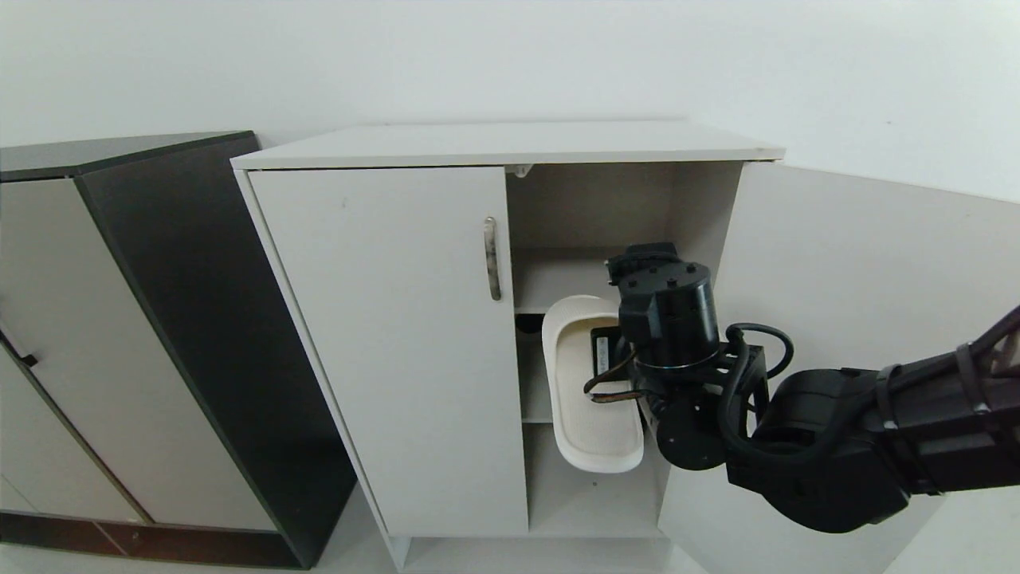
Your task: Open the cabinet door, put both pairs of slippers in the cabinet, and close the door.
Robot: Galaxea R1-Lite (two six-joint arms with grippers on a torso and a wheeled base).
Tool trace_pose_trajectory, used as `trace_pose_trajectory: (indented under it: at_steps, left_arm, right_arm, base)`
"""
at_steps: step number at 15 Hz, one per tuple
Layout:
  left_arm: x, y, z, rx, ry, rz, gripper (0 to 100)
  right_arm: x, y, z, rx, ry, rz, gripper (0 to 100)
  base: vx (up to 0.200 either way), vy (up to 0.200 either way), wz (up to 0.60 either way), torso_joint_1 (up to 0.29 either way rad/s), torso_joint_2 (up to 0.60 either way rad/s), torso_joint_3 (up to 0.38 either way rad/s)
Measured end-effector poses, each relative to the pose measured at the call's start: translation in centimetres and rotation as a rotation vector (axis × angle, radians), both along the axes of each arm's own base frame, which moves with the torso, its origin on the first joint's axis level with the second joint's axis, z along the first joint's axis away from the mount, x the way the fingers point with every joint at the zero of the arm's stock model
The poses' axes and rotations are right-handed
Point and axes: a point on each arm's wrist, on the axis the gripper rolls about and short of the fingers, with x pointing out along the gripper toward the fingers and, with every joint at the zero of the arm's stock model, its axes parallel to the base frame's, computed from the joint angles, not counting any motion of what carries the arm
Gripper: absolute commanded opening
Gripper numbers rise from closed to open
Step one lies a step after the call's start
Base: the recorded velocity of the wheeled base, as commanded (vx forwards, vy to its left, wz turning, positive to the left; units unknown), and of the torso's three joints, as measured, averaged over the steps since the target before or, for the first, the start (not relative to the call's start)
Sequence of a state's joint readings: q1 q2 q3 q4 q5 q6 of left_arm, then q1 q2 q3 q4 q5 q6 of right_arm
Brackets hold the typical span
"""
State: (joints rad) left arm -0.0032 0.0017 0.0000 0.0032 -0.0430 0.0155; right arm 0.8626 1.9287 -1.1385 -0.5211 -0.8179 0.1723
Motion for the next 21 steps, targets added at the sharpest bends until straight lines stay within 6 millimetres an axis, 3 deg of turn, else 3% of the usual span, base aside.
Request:
trace_pose_trajectory:
  at_steps: [11, 17, 21]
  left_arm:
    - [0.0, 0.0, 0.0, 0.001, 0.000, 0.000, 0]
    - [0.0, 0.0, 0.0, 0.001, 0.000, 0.000, 0]
    - [0.0, 0.0, 0.0, 0.000, 0.000, 0.000, 0]
  right_arm:
    - [0.0, 0.4, -0.5, -0.033, 0.005, 0.009, 0]
    - [1.3, 1.0, 0.0, -0.025, -0.035, 0.007, 0]
    - [3.4, 1.4, 0.8, -0.022, -0.065, 0.006, 0]
  base:
    - [0.200, 0.000, 0.00, 0.002, 0.00, 0.004]
    - [0.000, 0.000, 0.00, 0.000, 0.00, 0.000]
    - [0.000, 0.000, 0.00, 0.000, 0.00, 0.000]
